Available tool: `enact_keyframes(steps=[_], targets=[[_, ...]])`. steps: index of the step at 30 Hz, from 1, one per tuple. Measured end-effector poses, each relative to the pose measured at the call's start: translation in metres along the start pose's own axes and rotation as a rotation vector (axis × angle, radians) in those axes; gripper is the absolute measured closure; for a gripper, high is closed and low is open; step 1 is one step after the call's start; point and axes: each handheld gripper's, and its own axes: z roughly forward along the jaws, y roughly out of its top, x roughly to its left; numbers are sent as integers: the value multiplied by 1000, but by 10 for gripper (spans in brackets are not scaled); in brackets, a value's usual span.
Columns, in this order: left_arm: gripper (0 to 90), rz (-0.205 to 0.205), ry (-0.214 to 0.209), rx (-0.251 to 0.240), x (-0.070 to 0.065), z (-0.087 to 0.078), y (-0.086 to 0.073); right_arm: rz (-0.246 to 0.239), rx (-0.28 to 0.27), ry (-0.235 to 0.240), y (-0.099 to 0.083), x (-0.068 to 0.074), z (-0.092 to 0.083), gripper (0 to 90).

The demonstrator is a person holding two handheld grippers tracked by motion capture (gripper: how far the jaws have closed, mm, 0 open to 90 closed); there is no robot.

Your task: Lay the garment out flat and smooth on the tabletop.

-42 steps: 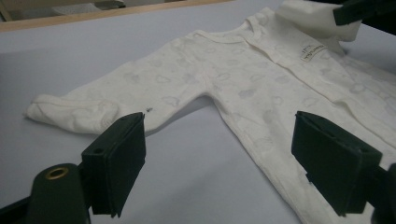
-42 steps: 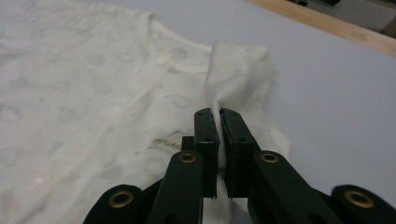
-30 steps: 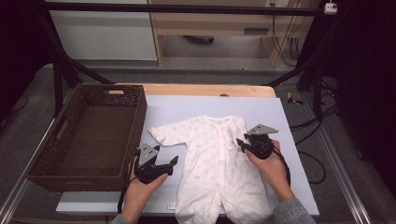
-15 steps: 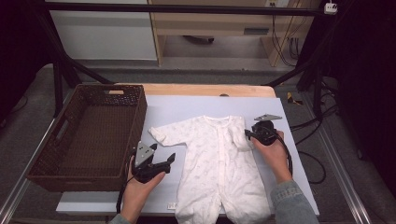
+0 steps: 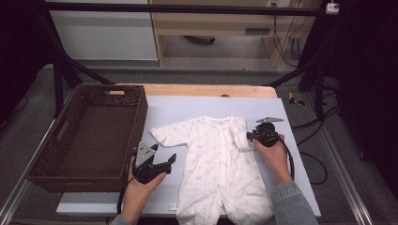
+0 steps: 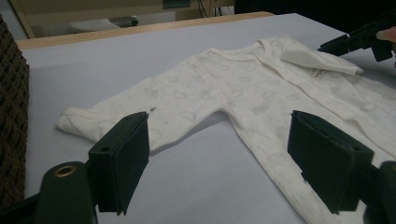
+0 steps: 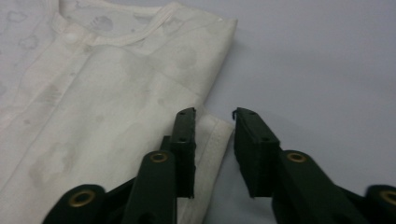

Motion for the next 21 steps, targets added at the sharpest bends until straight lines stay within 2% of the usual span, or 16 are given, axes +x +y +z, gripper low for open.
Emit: enact_keyframes(steps=[4, 10, 14, 21], targets=[[208, 0, -1, -1, 0, 0, 0, -38, 8, -2, 0, 6, -1, 862], [211, -6, 4, -8, 2, -2, 1, -59, -13, -37, 1, 7, -7, 891], [216, -12, 13, -11, 6, -3, 2, -61, -59, -67, 0, 2, -20, 892], [214, 0, 10, -7, 2, -2, 1, -36, -114, -101, -2, -15, -46, 893]])
